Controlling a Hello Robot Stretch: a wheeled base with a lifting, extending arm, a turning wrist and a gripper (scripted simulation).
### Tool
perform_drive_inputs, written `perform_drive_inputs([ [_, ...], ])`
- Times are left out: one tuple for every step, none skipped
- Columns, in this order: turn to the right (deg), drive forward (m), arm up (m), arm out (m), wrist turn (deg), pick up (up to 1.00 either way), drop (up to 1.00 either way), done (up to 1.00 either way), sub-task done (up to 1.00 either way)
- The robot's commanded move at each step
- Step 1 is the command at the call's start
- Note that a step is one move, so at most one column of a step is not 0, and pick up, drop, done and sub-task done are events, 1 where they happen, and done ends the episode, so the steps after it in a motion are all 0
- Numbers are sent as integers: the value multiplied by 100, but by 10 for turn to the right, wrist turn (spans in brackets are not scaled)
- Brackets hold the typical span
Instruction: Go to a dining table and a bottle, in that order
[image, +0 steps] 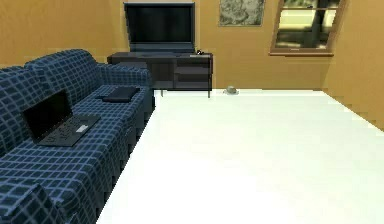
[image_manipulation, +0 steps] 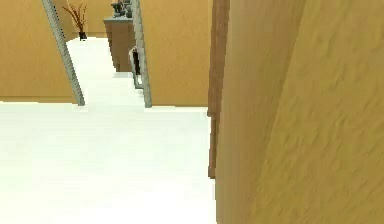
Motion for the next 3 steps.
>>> perform_drive_inputs([
  [0,25,0,0,0,0,0,0,0],
  [-450,0,0,0,0,0,0,0,0],
  [-390,0,0,0,0,0,0,0,0],
])
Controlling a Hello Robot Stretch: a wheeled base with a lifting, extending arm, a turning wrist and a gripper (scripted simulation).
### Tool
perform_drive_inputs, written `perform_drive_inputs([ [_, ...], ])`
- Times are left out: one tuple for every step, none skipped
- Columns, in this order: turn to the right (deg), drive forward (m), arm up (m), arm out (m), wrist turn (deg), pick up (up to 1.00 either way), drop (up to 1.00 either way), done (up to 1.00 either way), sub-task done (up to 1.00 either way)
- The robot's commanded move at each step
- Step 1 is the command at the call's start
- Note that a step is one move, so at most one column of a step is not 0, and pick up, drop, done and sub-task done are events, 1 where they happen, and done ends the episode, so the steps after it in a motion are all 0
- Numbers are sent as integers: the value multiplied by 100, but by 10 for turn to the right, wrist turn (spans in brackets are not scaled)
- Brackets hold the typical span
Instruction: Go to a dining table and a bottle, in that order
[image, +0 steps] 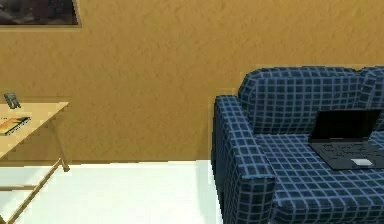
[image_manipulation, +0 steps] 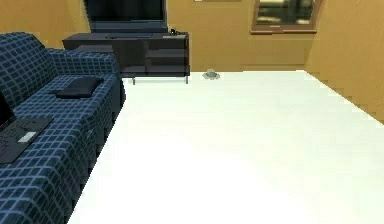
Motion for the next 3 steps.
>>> perform_drive_inputs([
  [0,10,0,0,0,0,0,0,0],
  [-450,0,0,0,0,0,0,0,0],
  [-120,0,0,0,0,0,0,0,0],
])
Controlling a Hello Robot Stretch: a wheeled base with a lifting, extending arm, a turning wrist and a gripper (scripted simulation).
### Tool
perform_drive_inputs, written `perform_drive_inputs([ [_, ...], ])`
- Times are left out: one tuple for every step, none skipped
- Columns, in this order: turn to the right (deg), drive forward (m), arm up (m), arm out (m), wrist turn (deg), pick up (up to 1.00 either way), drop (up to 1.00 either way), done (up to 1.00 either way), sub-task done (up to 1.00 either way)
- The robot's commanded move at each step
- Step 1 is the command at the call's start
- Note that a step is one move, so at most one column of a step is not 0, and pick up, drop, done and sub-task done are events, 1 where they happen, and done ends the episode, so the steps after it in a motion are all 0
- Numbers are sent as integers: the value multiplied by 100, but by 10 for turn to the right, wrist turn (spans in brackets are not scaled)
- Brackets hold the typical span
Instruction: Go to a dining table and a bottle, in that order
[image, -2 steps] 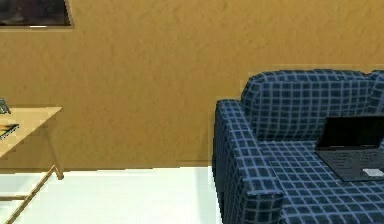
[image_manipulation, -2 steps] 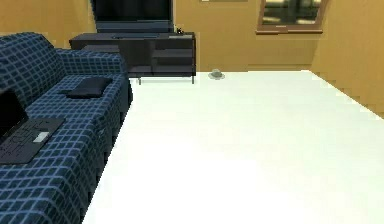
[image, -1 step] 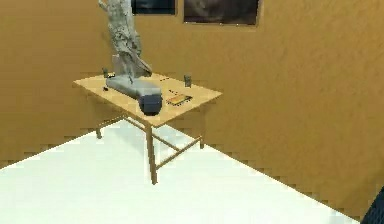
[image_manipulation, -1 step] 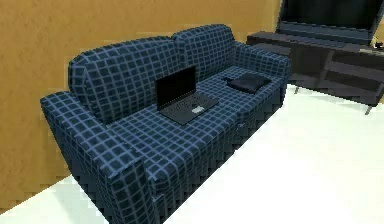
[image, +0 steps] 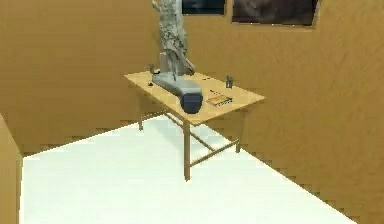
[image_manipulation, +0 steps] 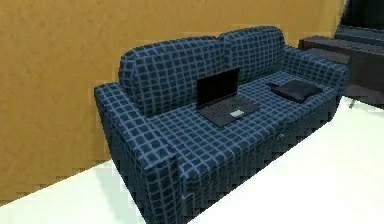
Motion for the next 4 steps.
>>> perform_drive_inputs([
  [0,0,0,0,0,0,0,0,100],
  [-450,0,0,0,0,0,0,0,0],
  [-450,0,0,0,0,0,0,0,0],
  [-450,0,0,0,0,0,0,0,0],
])
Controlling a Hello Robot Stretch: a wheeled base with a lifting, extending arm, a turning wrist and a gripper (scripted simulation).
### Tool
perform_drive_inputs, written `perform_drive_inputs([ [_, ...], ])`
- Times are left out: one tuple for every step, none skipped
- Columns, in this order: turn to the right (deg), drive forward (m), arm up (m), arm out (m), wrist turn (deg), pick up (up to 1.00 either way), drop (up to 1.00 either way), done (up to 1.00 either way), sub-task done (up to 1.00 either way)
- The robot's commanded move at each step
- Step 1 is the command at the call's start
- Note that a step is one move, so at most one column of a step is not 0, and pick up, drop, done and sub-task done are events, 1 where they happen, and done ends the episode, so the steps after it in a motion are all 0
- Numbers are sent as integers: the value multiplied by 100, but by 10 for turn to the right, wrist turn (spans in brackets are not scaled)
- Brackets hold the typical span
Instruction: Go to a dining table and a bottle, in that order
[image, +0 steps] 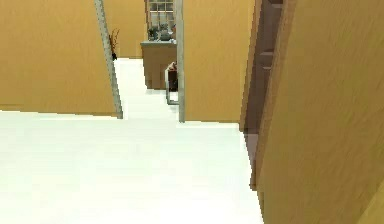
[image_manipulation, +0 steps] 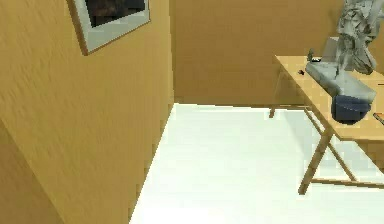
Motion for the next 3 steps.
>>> perform_drive_inputs([
  [-150,0,0,0,0,0,0,0,0],
  [0,100,0,0,0,0,0,0,0],
  [0,100,0,0,0,0,0,0,0],
])
